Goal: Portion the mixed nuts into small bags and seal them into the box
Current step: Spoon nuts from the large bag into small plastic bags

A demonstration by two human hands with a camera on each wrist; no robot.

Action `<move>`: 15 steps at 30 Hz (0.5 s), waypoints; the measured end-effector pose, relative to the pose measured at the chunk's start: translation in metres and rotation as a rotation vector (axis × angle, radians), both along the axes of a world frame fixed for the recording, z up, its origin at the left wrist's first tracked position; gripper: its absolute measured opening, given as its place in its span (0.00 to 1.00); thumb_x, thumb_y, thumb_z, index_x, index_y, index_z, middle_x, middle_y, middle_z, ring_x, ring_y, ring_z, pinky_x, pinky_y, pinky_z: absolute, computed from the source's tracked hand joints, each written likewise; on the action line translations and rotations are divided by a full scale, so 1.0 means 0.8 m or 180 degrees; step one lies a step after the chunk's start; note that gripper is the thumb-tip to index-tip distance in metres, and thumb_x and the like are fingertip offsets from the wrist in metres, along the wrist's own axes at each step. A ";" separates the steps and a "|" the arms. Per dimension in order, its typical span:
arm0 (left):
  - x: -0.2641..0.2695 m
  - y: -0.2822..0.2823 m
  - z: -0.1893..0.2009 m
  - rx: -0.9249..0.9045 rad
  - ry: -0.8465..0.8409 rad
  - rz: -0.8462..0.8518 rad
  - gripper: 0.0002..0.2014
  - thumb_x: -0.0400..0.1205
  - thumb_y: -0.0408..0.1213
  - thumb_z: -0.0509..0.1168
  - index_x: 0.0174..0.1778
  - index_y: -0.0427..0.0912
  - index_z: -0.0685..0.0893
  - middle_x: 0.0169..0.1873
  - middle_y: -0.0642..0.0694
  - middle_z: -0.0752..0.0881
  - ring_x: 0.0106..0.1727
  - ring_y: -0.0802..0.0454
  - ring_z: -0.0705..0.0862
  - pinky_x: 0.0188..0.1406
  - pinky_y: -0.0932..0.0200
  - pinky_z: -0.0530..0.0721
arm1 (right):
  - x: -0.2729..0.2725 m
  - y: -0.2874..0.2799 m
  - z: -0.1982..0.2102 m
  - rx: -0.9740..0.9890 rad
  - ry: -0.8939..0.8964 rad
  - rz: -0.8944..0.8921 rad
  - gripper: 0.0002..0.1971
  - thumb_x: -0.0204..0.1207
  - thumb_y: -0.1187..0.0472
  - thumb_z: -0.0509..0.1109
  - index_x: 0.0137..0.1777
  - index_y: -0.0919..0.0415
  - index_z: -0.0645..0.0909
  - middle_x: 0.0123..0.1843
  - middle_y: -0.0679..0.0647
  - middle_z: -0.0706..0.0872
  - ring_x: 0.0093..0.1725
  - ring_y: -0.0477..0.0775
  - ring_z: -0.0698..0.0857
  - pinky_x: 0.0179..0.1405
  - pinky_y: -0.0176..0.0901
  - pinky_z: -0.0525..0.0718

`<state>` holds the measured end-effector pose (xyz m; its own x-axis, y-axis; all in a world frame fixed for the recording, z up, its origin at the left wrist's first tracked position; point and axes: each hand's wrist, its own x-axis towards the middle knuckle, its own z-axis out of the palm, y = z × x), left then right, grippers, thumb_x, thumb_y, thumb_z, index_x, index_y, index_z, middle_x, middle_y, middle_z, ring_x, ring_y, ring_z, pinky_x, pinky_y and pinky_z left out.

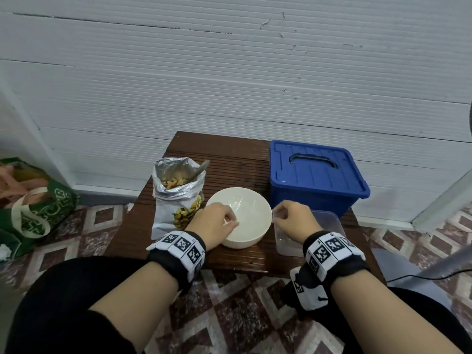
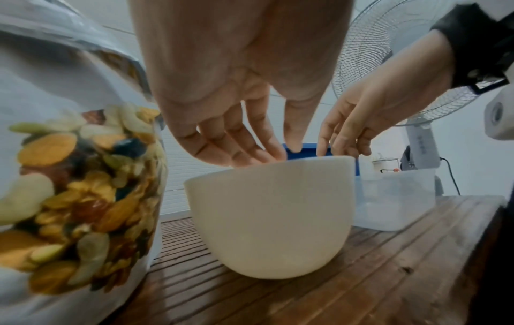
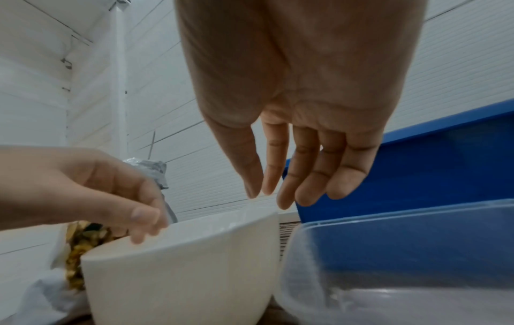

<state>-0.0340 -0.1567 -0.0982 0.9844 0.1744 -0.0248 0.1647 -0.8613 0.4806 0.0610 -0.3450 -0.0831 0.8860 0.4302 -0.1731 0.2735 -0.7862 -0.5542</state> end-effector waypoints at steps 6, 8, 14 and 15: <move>0.023 0.007 -0.004 0.0721 0.0802 -0.0135 0.36 0.77 0.61 0.66 0.79 0.52 0.67 0.76 0.51 0.71 0.78 0.49 0.66 0.76 0.48 0.61 | 0.005 0.041 -0.006 -0.0196 -0.0221 0.0196 0.17 0.77 0.59 0.70 0.66 0.54 0.80 0.59 0.53 0.82 0.61 0.53 0.79 0.63 0.48 0.79; 0.028 0.005 -0.008 0.0968 0.0923 -0.0220 0.32 0.78 0.61 0.65 0.78 0.55 0.69 0.73 0.52 0.75 0.76 0.50 0.68 0.73 0.47 0.59 | 0.009 0.051 -0.011 -0.0229 -0.0353 0.0178 0.21 0.78 0.58 0.70 0.71 0.55 0.77 0.66 0.54 0.80 0.67 0.56 0.77 0.68 0.50 0.76; 0.030 0.001 -0.016 0.0779 0.0482 -0.0069 0.14 0.84 0.51 0.59 0.64 0.58 0.82 0.61 0.58 0.84 0.67 0.55 0.76 0.68 0.50 0.60 | 0.021 0.068 -0.016 -0.0577 -0.0465 0.0488 0.28 0.79 0.54 0.69 0.78 0.54 0.68 0.73 0.54 0.76 0.72 0.58 0.71 0.72 0.52 0.71; 0.030 0.001 -0.017 0.0722 0.0402 -0.0016 0.12 0.85 0.49 0.58 0.61 0.58 0.83 0.59 0.59 0.85 0.65 0.55 0.77 0.66 0.51 0.60 | 0.023 0.070 -0.018 -0.0610 -0.0450 0.0495 0.28 0.79 0.53 0.69 0.78 0.53 0.68 0.72 0.54 0.77 0.72 0.58 0.71 0.72 0.52 0.71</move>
<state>-0.0098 -0.1559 -0.1117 0.9768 0.1847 -0.1084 0.2067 -0.9457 0.2511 0.0793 -0.2892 -0.0975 0.8331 0.5342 -0.1437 0.4630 -0.8155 -0.3472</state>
